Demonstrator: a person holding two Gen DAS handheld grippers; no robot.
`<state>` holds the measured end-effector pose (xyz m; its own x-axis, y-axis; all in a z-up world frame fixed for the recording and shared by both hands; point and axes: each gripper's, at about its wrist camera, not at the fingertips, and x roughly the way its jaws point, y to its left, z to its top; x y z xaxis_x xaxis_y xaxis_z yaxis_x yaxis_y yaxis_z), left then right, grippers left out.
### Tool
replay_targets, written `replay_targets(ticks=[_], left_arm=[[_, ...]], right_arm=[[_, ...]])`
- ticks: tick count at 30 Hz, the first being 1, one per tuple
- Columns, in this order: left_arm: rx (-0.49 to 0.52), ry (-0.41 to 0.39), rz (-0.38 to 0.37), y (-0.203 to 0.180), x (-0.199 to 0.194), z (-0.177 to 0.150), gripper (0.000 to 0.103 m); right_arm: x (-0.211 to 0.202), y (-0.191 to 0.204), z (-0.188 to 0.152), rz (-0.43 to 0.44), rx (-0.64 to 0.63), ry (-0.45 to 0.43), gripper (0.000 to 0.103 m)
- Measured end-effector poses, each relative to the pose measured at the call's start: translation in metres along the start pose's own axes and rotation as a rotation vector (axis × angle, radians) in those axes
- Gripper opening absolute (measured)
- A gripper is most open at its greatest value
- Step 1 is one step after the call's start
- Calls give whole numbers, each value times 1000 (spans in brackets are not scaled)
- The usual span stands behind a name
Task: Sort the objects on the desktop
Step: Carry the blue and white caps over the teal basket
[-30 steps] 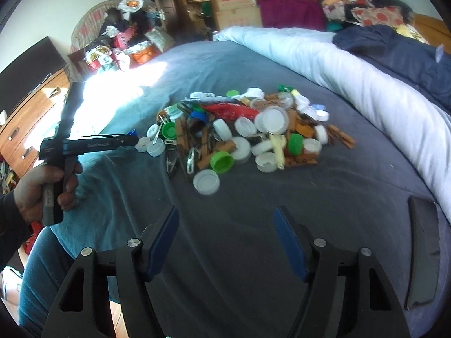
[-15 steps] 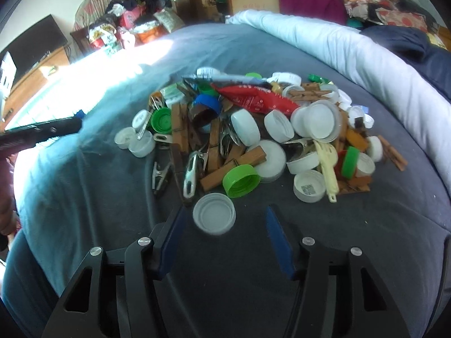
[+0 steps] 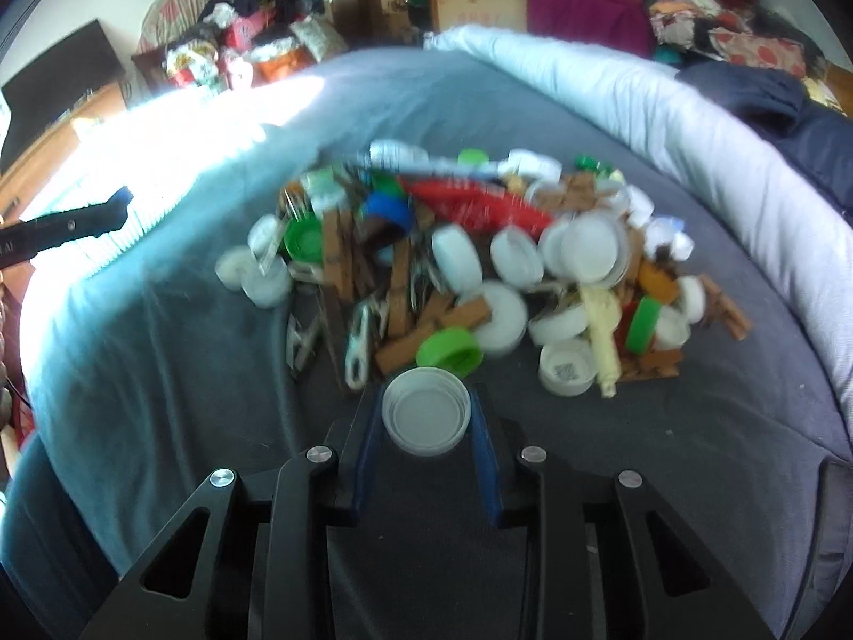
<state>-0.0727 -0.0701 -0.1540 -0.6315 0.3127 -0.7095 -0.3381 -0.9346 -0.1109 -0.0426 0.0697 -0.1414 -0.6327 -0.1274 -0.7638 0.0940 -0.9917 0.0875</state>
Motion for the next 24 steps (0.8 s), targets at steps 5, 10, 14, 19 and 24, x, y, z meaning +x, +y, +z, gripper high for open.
replay_targets(ticks=[5,10,14,19,24], left_arm=[[-9,-65,34,11,-37,13,41],[-2,-111,96,27,-65,26,41],[-30,-125,140,50,-79,32,41],[-59,-133,181,77,-94,41,41],[-77,-129,206,100,-104,51,41]], right_arm=[[-29,11,26,19,-2,-59,30],[-51,31,58,32,-36,-119,30],[-62,52,86,49,-63,-158,30],[-66,82,118,73,-86,-183,30],[-64,113,145,114,-107,-191,30]])
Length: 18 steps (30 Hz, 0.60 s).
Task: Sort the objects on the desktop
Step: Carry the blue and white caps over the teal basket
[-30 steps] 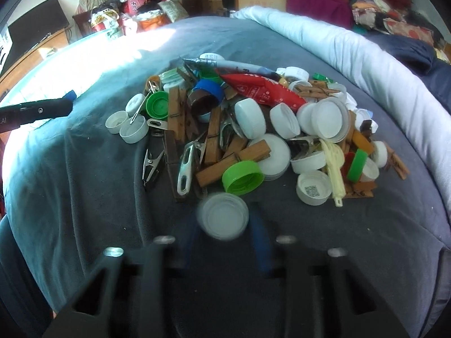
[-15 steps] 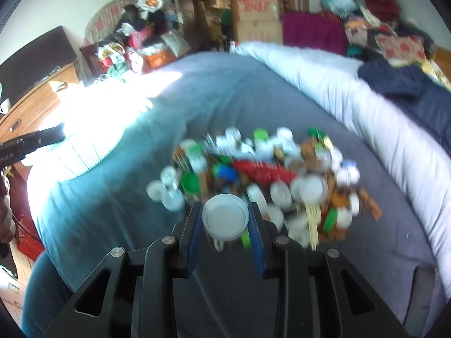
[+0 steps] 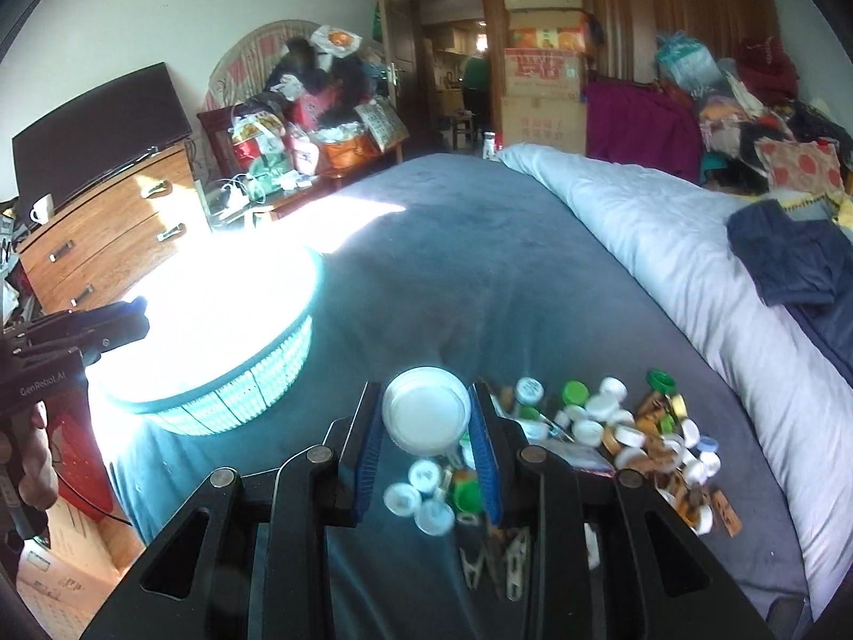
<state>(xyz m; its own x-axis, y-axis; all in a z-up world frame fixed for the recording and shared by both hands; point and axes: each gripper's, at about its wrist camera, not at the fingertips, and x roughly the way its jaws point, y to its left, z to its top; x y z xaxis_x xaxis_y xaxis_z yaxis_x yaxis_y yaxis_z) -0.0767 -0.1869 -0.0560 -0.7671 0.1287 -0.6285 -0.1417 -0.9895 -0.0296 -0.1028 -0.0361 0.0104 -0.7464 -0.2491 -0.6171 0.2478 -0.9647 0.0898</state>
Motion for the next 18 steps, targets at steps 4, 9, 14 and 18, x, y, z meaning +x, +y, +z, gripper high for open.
replay_targets(ticks=[4,9,14,18], left_arm=[[-13,16,22,17,1,8,41],[-44,21,54,43,2,16,41],[-87,42,86,73,9,22,41],[-111,69,102,94,20,23,41]], right_arm=[[8,26,23,41,-13,-9,30],[21,57,51,84,-41,-20,30],[37,90,78,126,-83,-22,30],[54,117,96,156,-116,-14,30]])
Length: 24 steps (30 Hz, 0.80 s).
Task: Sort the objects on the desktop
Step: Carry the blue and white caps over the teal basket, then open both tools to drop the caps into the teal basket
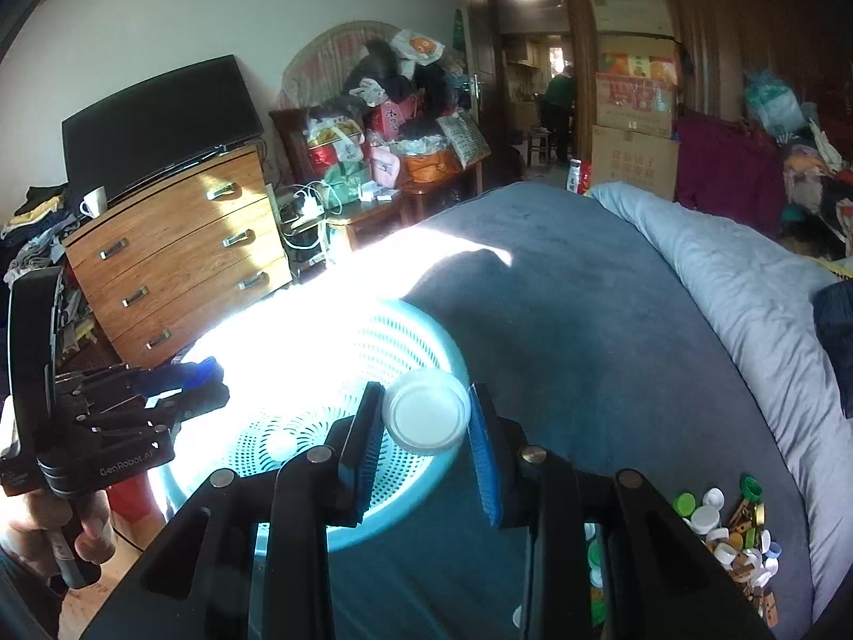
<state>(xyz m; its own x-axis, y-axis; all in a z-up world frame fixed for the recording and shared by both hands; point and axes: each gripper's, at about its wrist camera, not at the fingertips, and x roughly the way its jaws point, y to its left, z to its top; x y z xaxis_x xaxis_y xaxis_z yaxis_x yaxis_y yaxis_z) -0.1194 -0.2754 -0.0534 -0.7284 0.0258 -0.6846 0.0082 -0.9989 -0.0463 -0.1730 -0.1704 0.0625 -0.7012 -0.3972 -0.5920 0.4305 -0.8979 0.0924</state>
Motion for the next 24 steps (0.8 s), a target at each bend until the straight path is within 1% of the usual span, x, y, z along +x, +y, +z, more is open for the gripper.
replay_targets(ticks=[5,7,9,11,13,15,17,24], left_arm=[[-18,35,5,18,13,1,41],[-16,69,1,21,22,1,41],[-8,122,-7,24,33,1,41],[-8,181,-47,24,44,0,41],[12,213,-45,23,50,-1,41],[29,228,-32,21,53,-2,41],[25,230,-33,23,55,-2,41],[21,234,-33,22,60,-2,41]], right_arm=[[23,26,13,36,-40,20,30],[34,33,16,56,-44,41,30],[46,38,17,85,-39,82,30],[59,39,17,131,-14,136,30],[69,40,17,165,4,191,30],[76,39,14,183,18,227,30],[80,39,12,184,15,245,30],[84,35,8,190,10,260,30]])
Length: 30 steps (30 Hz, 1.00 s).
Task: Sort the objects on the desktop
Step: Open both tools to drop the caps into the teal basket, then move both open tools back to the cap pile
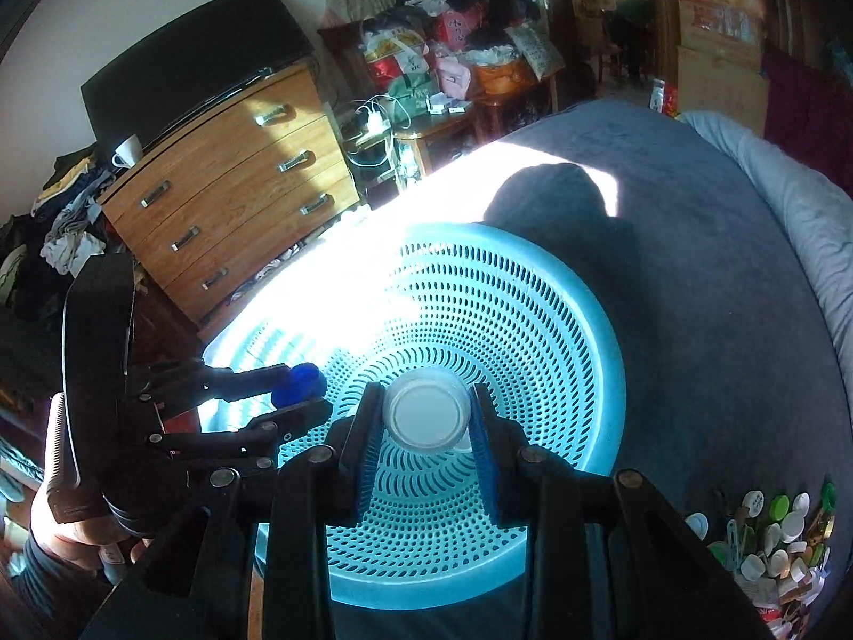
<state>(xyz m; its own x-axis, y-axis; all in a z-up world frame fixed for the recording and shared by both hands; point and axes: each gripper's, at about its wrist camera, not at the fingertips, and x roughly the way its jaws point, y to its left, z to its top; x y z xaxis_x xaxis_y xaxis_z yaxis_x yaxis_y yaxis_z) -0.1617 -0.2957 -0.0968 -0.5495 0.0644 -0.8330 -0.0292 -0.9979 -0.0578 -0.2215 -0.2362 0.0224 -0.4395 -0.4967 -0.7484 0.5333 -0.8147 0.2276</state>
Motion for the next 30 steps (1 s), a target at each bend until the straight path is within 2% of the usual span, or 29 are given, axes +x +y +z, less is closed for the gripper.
replay_targets(ticks=[9,11,12,14,19,22,25,28,30], left_arm=[[-31,-9,18,1,7,4,42],[-33,-14,52,1,7,3,47],[-33,-19,66,1,6,3,49],[-37,-29,74,0,4,2,56],[-27,-79,60,-15,-15,-1,56],[68,-160,-32,-50,-42,-15,56],[213,-216,-196,-104,-68,-46,58],[340,-214,-325,-162,-72,-86,65],[392,-178,-392,-193,-55,-109,65]], right_arm=[[12,5,7,-5,-10,-6,32],[9,4,7,-7,-5,-20,55],[5,4,7,-7,0,-40,70],[-3,4,7,-13,-3,-69,73],[-37,-10,-9,-31,17,-143,73],[-70,-31,-48,-89,37,-201,73],[-103,-67,-110,-182,96,-217,73],[-129,-116,-186,-288,212,-173,73],[-142,-149,-237,-344,307,-127,73]])
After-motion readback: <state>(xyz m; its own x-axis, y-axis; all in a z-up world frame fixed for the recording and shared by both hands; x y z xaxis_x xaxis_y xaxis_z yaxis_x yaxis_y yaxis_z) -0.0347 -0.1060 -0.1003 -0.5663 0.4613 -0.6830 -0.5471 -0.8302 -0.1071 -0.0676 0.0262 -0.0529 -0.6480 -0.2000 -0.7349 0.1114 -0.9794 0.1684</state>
